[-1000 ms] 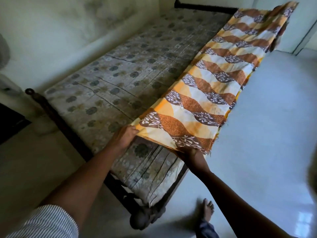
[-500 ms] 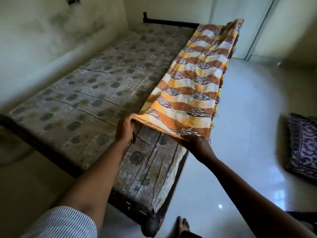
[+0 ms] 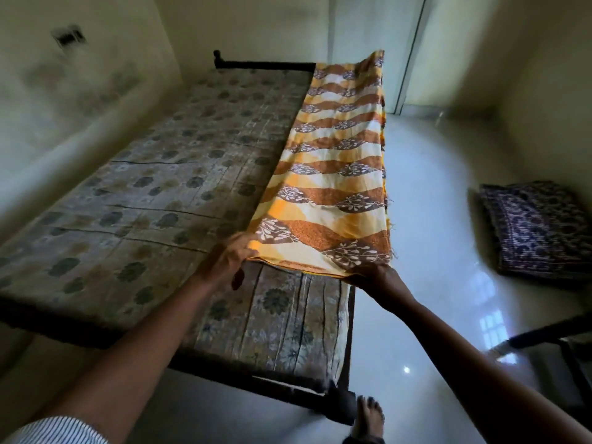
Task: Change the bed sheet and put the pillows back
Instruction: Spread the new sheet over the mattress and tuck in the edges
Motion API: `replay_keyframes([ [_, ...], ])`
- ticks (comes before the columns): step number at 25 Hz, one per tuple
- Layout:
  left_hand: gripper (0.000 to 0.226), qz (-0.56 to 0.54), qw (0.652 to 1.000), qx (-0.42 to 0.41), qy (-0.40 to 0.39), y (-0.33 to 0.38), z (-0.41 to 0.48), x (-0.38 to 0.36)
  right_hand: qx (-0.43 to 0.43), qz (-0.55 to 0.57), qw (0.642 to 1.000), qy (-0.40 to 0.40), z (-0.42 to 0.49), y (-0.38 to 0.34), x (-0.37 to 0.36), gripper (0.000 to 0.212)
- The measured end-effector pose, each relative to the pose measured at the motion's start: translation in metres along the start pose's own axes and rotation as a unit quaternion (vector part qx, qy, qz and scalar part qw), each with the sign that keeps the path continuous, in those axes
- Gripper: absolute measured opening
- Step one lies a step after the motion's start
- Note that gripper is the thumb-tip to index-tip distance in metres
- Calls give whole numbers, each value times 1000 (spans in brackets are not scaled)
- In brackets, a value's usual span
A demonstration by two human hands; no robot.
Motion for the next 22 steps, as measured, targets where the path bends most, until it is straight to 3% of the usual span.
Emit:
replay_keyframes([
  [2, 36, 27, 995, -91, 5, -4, -22, -12, -50, -19, 998, -16, -16, -1, -19, 17],
  [4, 40, 42, 990, -122, -56, -5, -53, -29, -66, -34, 996, -45, -33, -3, -40, 18],
  [7, 73, -2, 985, -153, -83, -3, -102, -42, -87, -51, 991, -89, -67, -4, -75, 23],
  [10, 64, -38, 991, -88, -92, -23, -134, -65, -134, -53, 984, -103, -98, 2, -101, 24],
  [12, 30, -42, 995, -47, -82, -32, -153, -74, -161, -58, 978, -119, -113, 4, -115, 23],
  [17, 48, -43, 983, 34, -178, -53, -206, -126, -244, -75, 951, -176, -148, 13, -153, 23],
  [20, 41, -146, 932, 201, -264, -72, -220, -153, -276, -83, 942, -172, -156, 11, -165, 24],
  [22, 41, -139, 912, 235, -306, -73, -227, -166, -249, -126, 945, -169, -153, 5, -165, 27],
])
Point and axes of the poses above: each hand's wrist, its own z-axis towards the middle knuckle, its own x-axis out of the back of the hand, y = z × x, the point moved 9 cm from there along z, towards the middle knuckle, and after that the axes turned 6 degrees about z, right-handed, at the moved point
